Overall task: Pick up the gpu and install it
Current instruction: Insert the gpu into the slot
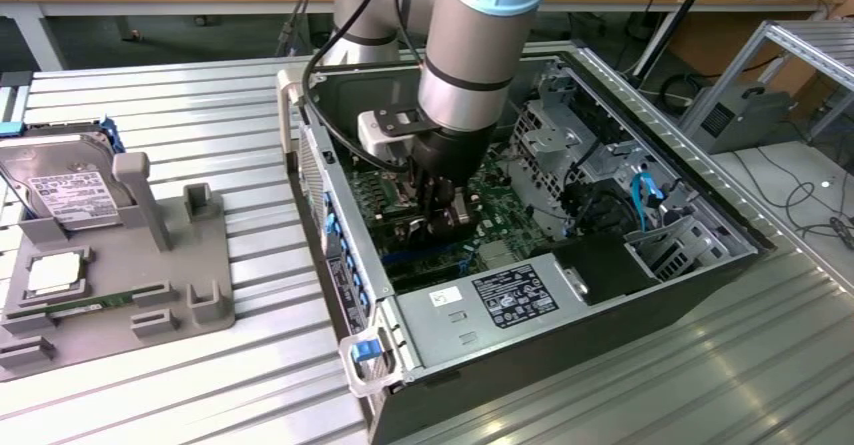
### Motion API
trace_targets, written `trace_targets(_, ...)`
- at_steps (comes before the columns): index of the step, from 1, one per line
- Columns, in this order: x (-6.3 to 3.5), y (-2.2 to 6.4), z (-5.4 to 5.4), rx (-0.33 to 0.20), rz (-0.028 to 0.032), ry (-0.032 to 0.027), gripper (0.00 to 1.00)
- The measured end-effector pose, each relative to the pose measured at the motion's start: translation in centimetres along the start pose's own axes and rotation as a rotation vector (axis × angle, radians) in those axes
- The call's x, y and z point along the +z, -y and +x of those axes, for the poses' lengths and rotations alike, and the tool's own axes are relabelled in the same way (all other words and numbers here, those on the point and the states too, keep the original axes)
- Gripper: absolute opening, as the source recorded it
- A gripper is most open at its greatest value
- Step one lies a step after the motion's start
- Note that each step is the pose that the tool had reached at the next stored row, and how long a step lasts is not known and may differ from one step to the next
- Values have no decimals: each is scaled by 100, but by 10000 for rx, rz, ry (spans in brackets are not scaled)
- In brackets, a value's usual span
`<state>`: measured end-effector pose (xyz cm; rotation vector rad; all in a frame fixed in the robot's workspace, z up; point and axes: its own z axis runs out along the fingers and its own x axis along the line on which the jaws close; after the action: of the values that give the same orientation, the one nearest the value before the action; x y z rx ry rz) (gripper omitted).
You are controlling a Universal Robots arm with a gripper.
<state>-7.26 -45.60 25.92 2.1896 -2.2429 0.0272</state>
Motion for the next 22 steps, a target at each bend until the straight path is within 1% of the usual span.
trace_targets(4, 10, 0, 0, 0, 1, 26, 27)
trace_targets(9, 57, -1, 0, 0, -3, 27, 27)
trace_targets(13, 59, 0, -1, 0, -1, 32, 27)
trace_targets(14, 64, 1, -3, 0, 7, 47, 27)
trace_targets(15, 63, 0, -2, 1, 4, 40, 28)
trace_targets(16, 62, 0, -2, 0, 3, 39, 34)
trace_targets(17, 60, 0, -1, 1, 0, 33, 34)
trace_targets(18, 60, 0, -1, 1, 0, 33, 40)
trace_targets(21, 60, 0, -1, 0, 0, 33, 42)
trace_targets(22, 60, 0, -1, 0, 0, 33, 47)
